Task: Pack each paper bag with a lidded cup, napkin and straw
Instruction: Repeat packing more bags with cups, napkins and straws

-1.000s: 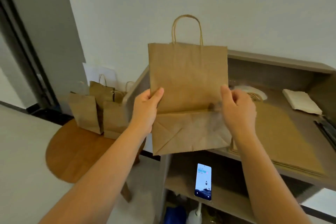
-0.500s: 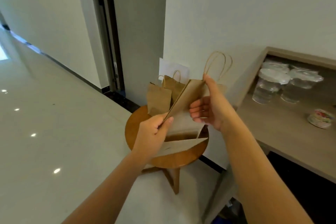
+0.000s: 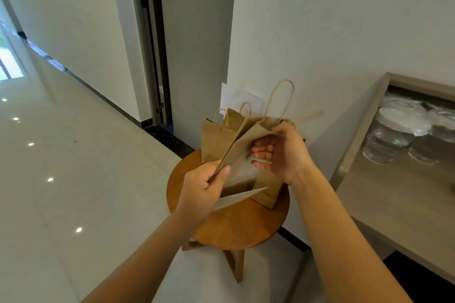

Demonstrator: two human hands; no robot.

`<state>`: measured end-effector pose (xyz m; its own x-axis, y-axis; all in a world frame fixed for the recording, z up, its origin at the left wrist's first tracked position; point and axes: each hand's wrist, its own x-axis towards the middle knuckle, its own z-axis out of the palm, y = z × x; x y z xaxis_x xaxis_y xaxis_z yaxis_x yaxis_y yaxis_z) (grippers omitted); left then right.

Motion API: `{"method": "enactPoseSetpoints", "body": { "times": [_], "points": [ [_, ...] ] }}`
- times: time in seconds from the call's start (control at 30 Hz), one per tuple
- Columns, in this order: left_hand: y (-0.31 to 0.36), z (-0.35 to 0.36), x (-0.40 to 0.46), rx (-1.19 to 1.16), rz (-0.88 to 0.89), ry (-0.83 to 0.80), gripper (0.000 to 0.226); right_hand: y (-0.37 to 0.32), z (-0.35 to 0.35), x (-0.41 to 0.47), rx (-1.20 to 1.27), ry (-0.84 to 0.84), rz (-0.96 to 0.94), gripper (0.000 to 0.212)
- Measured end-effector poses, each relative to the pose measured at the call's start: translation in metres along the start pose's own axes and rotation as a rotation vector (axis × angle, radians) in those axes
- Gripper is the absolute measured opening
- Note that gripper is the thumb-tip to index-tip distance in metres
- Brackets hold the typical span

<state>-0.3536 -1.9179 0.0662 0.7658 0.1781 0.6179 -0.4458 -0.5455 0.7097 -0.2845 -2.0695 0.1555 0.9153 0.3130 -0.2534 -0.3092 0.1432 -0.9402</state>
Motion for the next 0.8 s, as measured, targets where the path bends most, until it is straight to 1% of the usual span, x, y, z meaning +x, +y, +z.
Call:
{"method": "enactPoseSetpoints", "body": {
  "times": [0.03, 0.07, 0.1, 0.13, 0.17, 0.2, 0.23, 0.27, 0.37, 0.43, 0.47, 0.5, 0.53, 0.57, 0.63, 0.7, 0.73, 0.8],
  "points": [
    [0.003, 0.004, 0.007, -0.068, -0.073, -0.074, 0.019, -0.003, -0.003, 0.006, -0.025, 0.008, -0.004, 0.029],
    [0.007, 0.006, 0.015, -0.206, -0.222, -0.151, 0.016, -0.004, -0.006, 0.012, -0.079, 0.009, -0.014, 0.023],
    [0.011, 0.008, 0.025, -0.399, -0.421, -0.233, 0.020, -0.003, -0.008, 0.018, -0.158, 0.003, -0.029, 0.022],
    [0.011, 0.010, 0.034, -0.600, -0.577, -0.319, 0.036, -0.002, -0.010, 0.022, -0.250, -0.009, -0.046, 0.023],
    [0.010, 0.012, 0.044, -0.775, -0.664, -0.393, 0.056, -0.001, -0.011, 0.026, -0.344, -0.023, -0.068, 0.026],
    [0.009, 0.014, 0.052, -0.879, -0.720, -0.425, 0.067, 0.001, -0.012, 0.030, -0.430, -0.044, -0.099, 0.028],
    [0.012, 0.015, 0.060, -0.971, -0.773, -0.435, 0.070, 0.004, -0.013, 0.033, -0.496, -0.068, -0.132, 0.029],
    [0.008, 0.017, 0.068, -0.985, -0.811, -0.410, 0.068, 0.007, -0.014, 0.036, -0.532, -0.083, -0.157, 0.032],
    [0.005, 0.023, 0.085, -1.075, -0.928, -0.386, 0.062, 0.014, -0.022, 0.045, -0.519, -0.092, -0.175, 0.043],
    [0.001, 0.028, 0.094, -0.986, -0.939, -0.450, 0.052, 0.020, -0.027, 0.050, -0.562, -0.112, -0.153, 0.049],
    [-0.005, 0.031, 0.097, -0.862, -0.926, -0.514, 0.041, 0.022, -0.029, 0.052, -0.589, -0.134, -0.135, 0.046],
    [-0.005, 0.033, 0.101, -0.751, -0.938, -0.584, 0.028, 0.025, -0.030, 0.054, -0.607, -0.159, -0.109, 0.038],
    [-0.010, 0.037, 0.104, -0.629, -0.941, -0.634, 0.020, 0.028, -0.032, 0.056, -0.603, -0.173, -0.085, 0.032],
    [-0.012, 0.040, 0.107, -0.501, -0.927, -0.662, 0.017, 0.030, -0.034, 0.058, -0.593, -0.149, -0.066, 0.030],
    [-0.023, 0.049, 0.111, -0.342, -0.854, -0.686, 0.015, 0.034, -0.038, 0.064, -0.510, -0.045, -0.016, 0.023],
    [-0.031, 0.060, 0.111, -0.270, -0.760, -0.673, 0.018, 0.040, -0.039, 0.071, -0.422, 0.103, 0.062, 0.013],
    [-0.037, 0.066, 0.109, -0.219, -0.705, -0.657, 0.018, 0.043, -0.040, 0.076, -0.453, 0.168, 0.075, 0.012],
    [-0.052, 0.074, 0.108, -0.105, -0.600, -0.639, 0.021, 0.052, -0.042, 0.088, -0.665, 0.268, 0.057, 0.024]
  ]
}}
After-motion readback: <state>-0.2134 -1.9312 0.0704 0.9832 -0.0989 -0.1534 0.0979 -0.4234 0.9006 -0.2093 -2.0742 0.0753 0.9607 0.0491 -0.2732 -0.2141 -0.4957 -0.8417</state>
